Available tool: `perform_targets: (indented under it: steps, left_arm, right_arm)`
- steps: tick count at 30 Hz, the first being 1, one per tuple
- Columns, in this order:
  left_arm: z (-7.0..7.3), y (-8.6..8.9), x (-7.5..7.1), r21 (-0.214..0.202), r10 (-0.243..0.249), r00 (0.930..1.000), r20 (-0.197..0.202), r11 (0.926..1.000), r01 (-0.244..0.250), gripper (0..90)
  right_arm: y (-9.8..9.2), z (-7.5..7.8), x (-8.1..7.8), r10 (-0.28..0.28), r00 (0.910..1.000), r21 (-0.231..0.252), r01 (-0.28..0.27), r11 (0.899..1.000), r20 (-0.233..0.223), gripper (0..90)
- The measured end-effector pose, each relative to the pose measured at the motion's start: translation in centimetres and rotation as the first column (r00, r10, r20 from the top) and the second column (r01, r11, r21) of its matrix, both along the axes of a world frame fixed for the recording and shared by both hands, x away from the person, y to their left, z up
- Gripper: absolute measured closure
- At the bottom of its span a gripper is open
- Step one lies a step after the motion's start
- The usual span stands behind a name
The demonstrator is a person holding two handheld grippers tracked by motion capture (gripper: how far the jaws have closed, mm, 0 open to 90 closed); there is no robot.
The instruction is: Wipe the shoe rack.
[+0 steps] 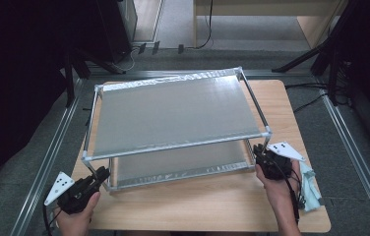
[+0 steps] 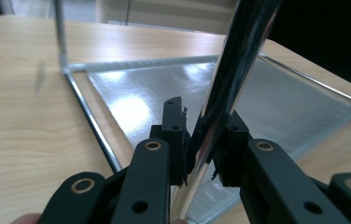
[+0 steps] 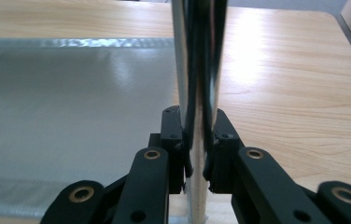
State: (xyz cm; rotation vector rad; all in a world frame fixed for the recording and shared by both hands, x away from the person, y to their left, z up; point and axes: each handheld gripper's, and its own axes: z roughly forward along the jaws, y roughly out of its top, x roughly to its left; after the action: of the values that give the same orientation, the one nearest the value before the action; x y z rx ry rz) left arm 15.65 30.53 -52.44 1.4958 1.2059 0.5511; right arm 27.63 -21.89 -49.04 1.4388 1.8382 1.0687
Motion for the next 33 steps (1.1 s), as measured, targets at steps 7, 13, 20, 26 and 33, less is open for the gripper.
perform_targets:
  steps: [7, 13, 20, 26, 33]
  left_arm:
    - [-0.5, -2.4, -0.9, 0.027, -0.071, 0.9973, -0.019, 0.9971, 0.072, 76.9]
    - [-0.6, -3.4, -1.3, 0.038, -0.103, 0.9945, -0.017, 0.9939, 0.104, 77.0]
    - [-0.3, -3.8, -1.5, 0.023, -0.182, 0.9833, -0.008, 0.9831, 0.182, 74.1]
    - [0.4, -3.6, -1.4, -0.002, -0.191, 0.981, 0.036, 0.9816, 0.191, 60.9]
    - [0.9, -3.9, -1.2, 0.008, -0.198, 0.9789, 0.052, 0.9803, 0.198, 71.0]
  right_arm:
    - [-1.7, -0.8, 1.8, -0.068, 0.9976, 0.001, 0.068, 0.998, -0.018, 79.7]
    - [-2.9, -1.2, 2.4, -0.056, 0.9984, 0.003, 0.056, 0.998, 0.003, 74.0]
    - [-5.2, 1.1, 0.0, 0.055, 0.9983, 0.05, -0.054, 0.997, -0.02, 40.5]
    - [-8.1, 2.0, -3.1, 0.024, 0.9997, 0.043, -0.024, 0.999, 0.007, 29.4]
    - [-11.1, -1.2, -4.0, -0.127, 0.9762, -0.018, 0.126, 0.992, -0.176, 19.0]
